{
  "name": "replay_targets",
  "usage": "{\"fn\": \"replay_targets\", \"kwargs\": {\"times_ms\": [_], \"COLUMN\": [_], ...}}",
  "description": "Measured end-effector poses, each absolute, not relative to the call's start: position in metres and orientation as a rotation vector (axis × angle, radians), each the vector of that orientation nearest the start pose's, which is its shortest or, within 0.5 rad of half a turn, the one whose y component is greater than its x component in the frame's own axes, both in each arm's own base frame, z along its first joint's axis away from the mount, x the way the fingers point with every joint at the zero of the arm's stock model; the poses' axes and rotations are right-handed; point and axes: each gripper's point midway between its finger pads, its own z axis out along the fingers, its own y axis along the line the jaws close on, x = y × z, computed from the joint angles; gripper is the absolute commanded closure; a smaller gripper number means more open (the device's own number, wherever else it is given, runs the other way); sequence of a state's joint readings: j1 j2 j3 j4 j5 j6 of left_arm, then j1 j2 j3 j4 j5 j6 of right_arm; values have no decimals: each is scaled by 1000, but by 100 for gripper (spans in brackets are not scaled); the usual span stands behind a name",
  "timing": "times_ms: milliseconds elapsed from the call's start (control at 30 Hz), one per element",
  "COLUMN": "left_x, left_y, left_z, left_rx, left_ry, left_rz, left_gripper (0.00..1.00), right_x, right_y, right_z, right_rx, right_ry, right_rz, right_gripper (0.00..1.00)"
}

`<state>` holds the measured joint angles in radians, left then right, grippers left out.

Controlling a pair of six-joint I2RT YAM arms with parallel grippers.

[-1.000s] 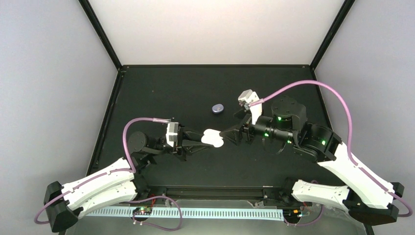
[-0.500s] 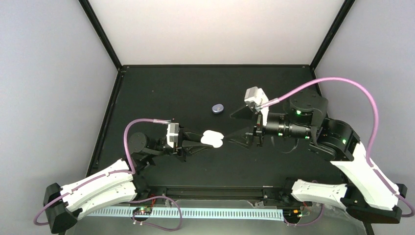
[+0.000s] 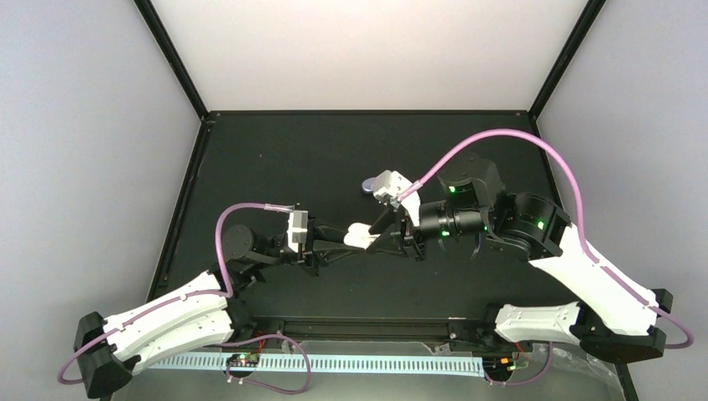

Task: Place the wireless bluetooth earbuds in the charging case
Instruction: Adjust the earbud with the charging case.

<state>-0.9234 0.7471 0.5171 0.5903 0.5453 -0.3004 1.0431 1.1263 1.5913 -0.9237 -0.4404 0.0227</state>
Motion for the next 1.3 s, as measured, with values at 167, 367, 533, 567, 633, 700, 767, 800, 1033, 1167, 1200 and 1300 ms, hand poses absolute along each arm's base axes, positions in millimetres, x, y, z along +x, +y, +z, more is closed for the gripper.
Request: {"fn": "replay_targets", "kwargs": {"times_ms": [167, 367, 533, 567, 633, 700, 767, 800, 1033, 1167, 1200, 1300], "left_x": [103, 104, 103, 102, 102, 102, 102, 102, 101, 102, 101, 101], "left_y": [-284, -288, -289, -289, -289, -289, -289, -289, -289, -289, -289, -289], "left_z": [370, 362, 360, 360, 360, 360, 360, 360, 361, 361, 361, 361], "left_rx": [899, 918, 930, 931, 932, 933, 934, 934, 935, 935, 935, 937], "left_ry": [1081, 1109, 1113, 1112, 1112, 1111, 1111, 1111, 1108, 1108, 1108, 1110], "left_rz": [-1363, -1364, -1369, -1370, -1371, -1371, -1372, -1372, -1373, -1373, -1373, -1374], "left_gripper": [98, 98, 98, 98, 99, 98, 98, 98, 99, 98, 98, 98], "right_x": [90, 97, 101, 101, 102, 103, 103, 103, 104, 104, 105, 105], "right_y": [303, 307, 313, 314, 315, 316, 317, 317, 318, 319, 320, 320], "right_z": [412, 412, 405, 403, 401, 399, 398, 397, 391, 387, 387, 386], "right_rx": [-1316, -1289, -1296, -1297, -1299, -1302, -1302, -1302, -1312, -1318, -1318, -1320], "right_ry": [1727, 1737, 1763, 1768, 1776, 1785, 1790, 1792, 1821, 1833, 1834, 1837], "right_rz": [1092, 1068, 1058, 1057, 1055, 1053, 1052, 1051, 1045, 1044, 1043, 1043], "right_gripper": [74, 79, 82, 83, 84, 84, 85, 85, 88, 90, 90, 94]}}
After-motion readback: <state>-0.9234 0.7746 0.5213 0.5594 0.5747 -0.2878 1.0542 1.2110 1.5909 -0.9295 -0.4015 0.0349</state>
